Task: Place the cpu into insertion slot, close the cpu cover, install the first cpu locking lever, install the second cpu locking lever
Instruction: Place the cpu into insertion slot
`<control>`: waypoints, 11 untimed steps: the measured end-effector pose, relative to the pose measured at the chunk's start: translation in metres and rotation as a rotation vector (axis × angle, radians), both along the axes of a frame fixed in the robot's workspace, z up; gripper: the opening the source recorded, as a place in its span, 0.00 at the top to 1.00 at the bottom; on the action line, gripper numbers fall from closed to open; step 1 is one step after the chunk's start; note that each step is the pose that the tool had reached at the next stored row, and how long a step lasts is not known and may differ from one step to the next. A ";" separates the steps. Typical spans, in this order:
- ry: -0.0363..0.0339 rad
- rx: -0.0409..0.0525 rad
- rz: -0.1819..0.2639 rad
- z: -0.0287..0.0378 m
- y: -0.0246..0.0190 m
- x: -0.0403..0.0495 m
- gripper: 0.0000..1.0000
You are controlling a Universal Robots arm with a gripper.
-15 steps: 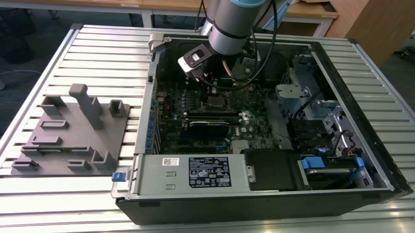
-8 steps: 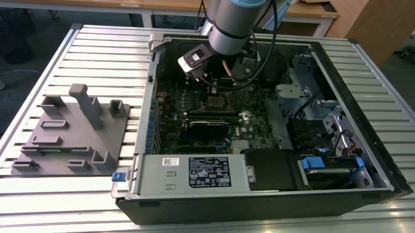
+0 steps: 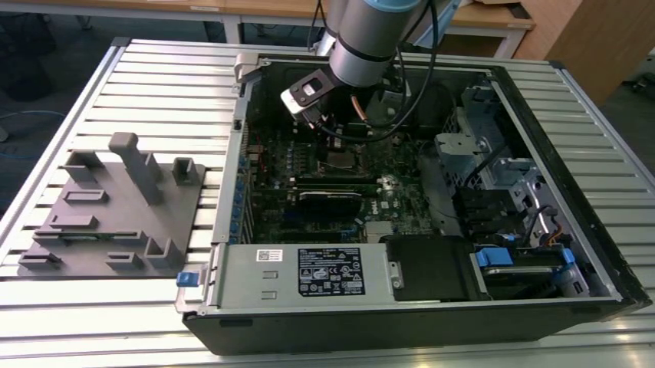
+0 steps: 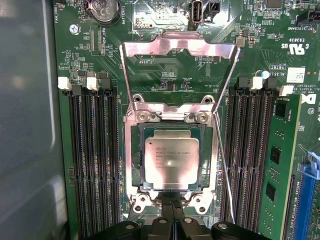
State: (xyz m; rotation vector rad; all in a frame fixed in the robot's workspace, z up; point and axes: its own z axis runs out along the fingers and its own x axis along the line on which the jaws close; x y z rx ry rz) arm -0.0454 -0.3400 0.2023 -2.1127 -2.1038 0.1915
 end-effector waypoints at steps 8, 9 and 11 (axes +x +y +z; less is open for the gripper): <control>0.0041 0.0000 0.000 0.0000 0.0000 0.0000 0.90; 0.0046 0.0000 0.000 0.0000 0.0000 0.0000 0.90; 0.0057 0.0001 0.000 0.0000 0.0000 0.0000 0.90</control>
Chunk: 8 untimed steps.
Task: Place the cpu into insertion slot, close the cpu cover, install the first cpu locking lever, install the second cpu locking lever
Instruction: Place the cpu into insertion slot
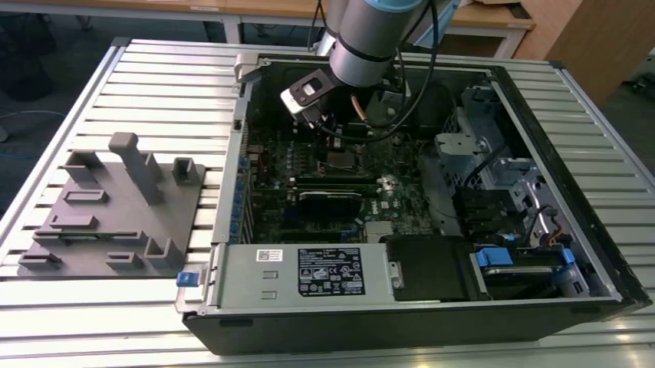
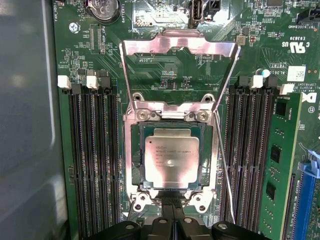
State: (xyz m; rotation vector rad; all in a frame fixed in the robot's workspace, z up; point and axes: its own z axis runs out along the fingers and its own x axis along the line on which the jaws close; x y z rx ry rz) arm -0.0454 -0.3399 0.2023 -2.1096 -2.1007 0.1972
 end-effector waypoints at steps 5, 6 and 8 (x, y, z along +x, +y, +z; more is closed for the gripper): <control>0.0025 0.0000 0.000 0.0000 0.0000 0.0000 0.90; 0.0030 0.0000 0.000 0.0000 0.0000 0.0000 0.90; 0.0041 0.0000 0.000 0.0000 0.0000 0.0000 0.90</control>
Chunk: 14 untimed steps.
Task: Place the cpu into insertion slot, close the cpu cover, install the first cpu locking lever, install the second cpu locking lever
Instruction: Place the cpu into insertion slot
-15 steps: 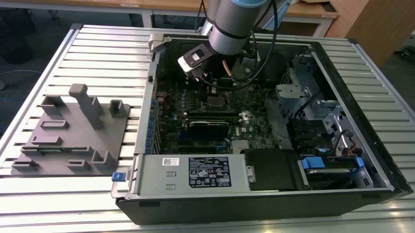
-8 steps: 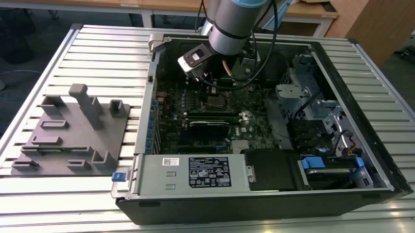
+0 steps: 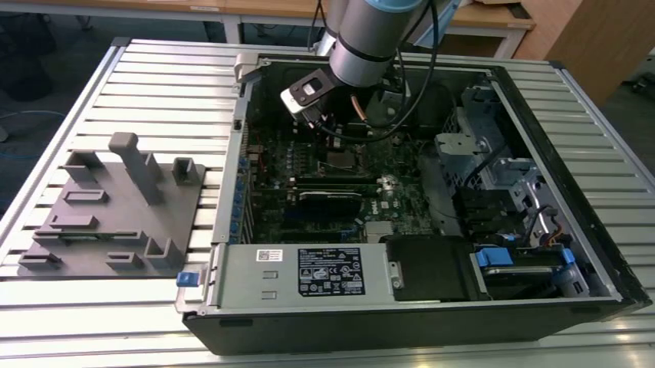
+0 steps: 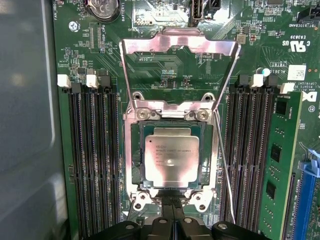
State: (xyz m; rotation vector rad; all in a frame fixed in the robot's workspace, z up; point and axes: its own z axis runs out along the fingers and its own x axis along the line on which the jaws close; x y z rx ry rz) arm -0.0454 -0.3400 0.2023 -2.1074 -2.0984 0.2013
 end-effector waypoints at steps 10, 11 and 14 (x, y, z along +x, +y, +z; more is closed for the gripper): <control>0.0051 0.0000 0.000 0.0000 0.0000 0.0000 0.90; 0.0056 0.0000 0.000 0.0000 0.0000 0.0000 0.90; 0.0071 0.0000 0.000 0.0000 0.0000 0.0000 0.90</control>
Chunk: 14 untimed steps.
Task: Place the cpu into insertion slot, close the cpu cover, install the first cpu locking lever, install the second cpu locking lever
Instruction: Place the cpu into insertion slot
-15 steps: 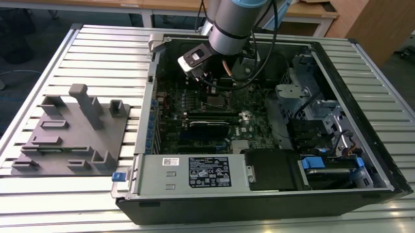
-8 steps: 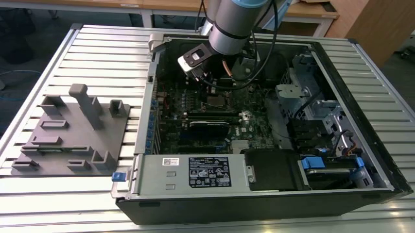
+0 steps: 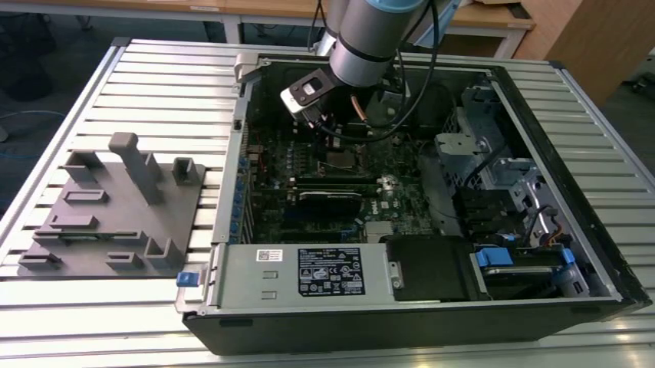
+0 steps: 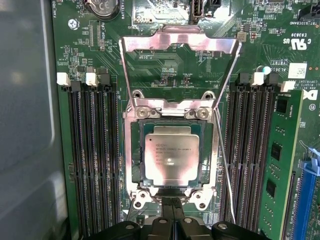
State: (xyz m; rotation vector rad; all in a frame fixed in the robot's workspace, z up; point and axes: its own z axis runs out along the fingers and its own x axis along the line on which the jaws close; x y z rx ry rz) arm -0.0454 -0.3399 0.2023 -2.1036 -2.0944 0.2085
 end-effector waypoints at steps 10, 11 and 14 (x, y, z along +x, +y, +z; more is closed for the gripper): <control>0.0051 0.0000 0.000 0.0000 0.0000 0.0000 0.90; 0.0056 0.0000 0.000 0.0000 0.0000 0.0000 0.90; 0.0072 0.0000 0.000 0.0000 0.0000 0.0000 0.90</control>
